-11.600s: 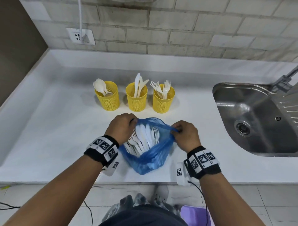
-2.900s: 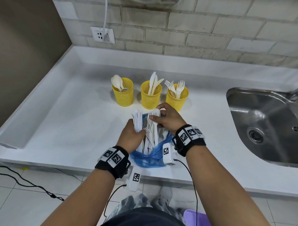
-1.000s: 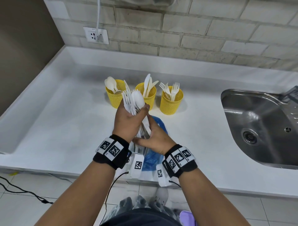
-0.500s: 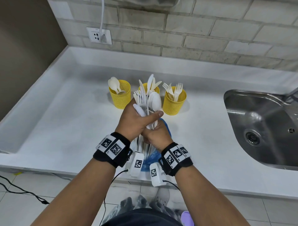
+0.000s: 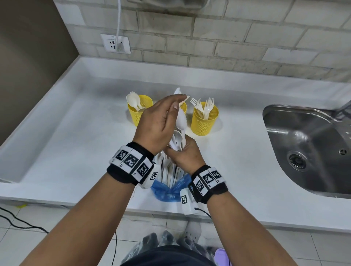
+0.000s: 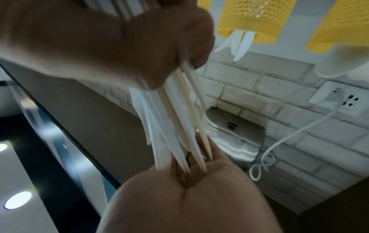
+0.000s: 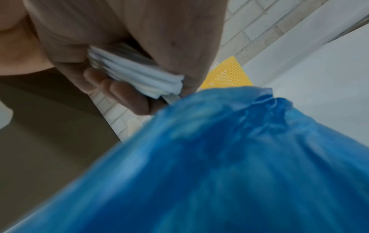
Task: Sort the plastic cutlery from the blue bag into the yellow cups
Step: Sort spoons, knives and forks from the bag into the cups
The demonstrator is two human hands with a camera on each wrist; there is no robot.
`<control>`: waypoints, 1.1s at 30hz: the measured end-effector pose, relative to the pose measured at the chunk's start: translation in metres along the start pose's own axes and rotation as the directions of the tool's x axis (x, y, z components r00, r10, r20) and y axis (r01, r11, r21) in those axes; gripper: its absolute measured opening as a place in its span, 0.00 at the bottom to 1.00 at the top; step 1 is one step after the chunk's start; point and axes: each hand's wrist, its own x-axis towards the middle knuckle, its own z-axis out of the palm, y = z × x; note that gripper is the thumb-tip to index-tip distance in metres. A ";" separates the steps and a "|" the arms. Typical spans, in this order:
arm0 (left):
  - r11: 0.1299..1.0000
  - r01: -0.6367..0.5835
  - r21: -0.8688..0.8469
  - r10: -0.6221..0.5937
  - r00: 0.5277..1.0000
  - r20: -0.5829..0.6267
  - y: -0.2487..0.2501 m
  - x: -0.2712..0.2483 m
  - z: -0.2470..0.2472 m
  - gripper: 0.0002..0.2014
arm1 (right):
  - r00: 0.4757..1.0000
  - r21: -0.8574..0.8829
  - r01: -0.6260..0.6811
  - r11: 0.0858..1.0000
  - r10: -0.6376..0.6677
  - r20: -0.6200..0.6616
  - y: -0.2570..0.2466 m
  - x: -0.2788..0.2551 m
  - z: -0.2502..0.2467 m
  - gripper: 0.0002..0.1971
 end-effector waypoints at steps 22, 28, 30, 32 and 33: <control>0.930 0.348 -0.116 -0.305 0.909 0.284 0.027 0.029 -0.016 0.22 | 0.999 -0.115 0.010 0.993 -0.006 0.033 -0.004 -0.013 -0.015 0.05; 0.887 0.434 -0.162 -0.321 0.828 0.460 0.030 0.026 -0.011 0.23 | 0.998 -0.107 0.031 0.994 -0.025 0.056 -0.010 -0.016 -0.013 0.06; 0.892 0.370 -0.259 -0.270 0.896 0.353 0.029 0.024 -0.013 0.19 | 0.999 -0.119 0.028 0.992 -0.023 0.046 -0.009 -0.015 -0.012 0.06; 0.946 0.227 -0.231 -0.155 0.944 0.293 0.032 0.021 -0.015 0.17 | 0.999 -0.130 0.034 0.991 -0.031 0.026 -0.012 -0.013 -0.012 0.06; 0.981 0.136 -0.135 -0.088 0.945 0.315 0.034 0.019 -0.015 0.17 | 0.999 -0.137 0.038 0.990 -0.036 0.020 -0.014 -0.011 -0.012 0.06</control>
